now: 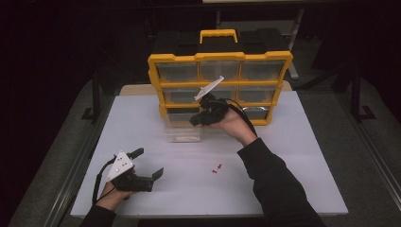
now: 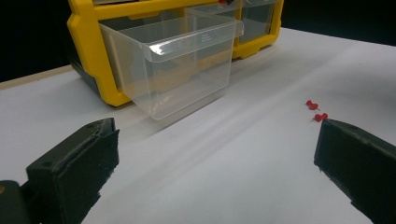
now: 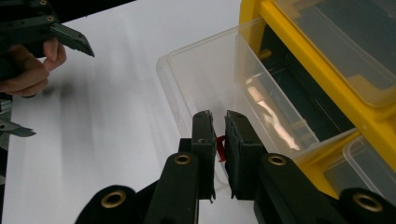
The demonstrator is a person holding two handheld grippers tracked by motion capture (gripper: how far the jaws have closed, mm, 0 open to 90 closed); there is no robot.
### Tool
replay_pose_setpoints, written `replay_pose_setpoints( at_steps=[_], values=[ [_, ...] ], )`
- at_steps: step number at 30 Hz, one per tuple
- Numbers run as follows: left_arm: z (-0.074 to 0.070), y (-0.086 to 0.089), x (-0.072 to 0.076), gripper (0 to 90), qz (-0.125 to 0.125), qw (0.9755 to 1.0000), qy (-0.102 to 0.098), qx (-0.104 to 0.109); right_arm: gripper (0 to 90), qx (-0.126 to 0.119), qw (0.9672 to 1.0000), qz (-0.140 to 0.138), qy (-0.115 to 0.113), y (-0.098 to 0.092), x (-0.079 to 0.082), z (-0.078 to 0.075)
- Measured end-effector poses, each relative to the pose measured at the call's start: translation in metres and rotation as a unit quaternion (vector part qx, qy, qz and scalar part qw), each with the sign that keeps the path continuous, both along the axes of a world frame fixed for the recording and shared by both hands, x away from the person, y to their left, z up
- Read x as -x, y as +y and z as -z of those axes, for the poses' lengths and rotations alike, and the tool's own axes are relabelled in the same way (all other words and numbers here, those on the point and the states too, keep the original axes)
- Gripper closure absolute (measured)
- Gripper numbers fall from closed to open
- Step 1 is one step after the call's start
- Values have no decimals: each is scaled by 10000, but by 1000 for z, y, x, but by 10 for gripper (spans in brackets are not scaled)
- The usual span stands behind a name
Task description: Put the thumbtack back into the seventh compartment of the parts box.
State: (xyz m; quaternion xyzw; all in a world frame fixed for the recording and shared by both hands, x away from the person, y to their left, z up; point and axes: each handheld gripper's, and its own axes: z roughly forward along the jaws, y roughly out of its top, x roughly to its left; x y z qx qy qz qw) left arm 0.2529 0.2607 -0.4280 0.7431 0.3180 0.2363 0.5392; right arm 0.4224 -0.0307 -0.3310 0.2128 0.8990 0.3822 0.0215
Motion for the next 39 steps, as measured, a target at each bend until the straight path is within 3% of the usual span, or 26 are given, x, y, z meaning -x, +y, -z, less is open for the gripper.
replay_pose_setpoints(
  at_steps=[1, 9, 10, 15, 25, 31, 39],
  values=[
    [0, 0, 0, 0, 7, 10000, -2, -24, 819, 0, 9999, -57, -85, 1, -2, 1],
    [0, 0, 0, 0, 8, 10000, 0, -11, 818, 187, 9998, -27, -82, 13, -12, 7],
    [0, 0, 0, 0, 7, 10000, 3, -17, 818, 250, 9997, 18, 5, 14, -12, 7],
    [0, 0, 0, 0, 10, 10000, 10, -13, 817, 358, 9993, -18, -64, 21, -20, 13],
    [0, 0, 0, 0, 15, 10000, 9, 2, 810, 403, 9992, -40, -33, 29, -25, 20],
    [0, 0, 0, 0, 19, 10000, 14, -43, 720, 342, 9994, 78, -34, 29, -25, 20],
    [0, 0, 0, 0, 24, 10000, 6, -56, 856, 241, 9997, 82, 52, 23, -23, 14]
  ],
)
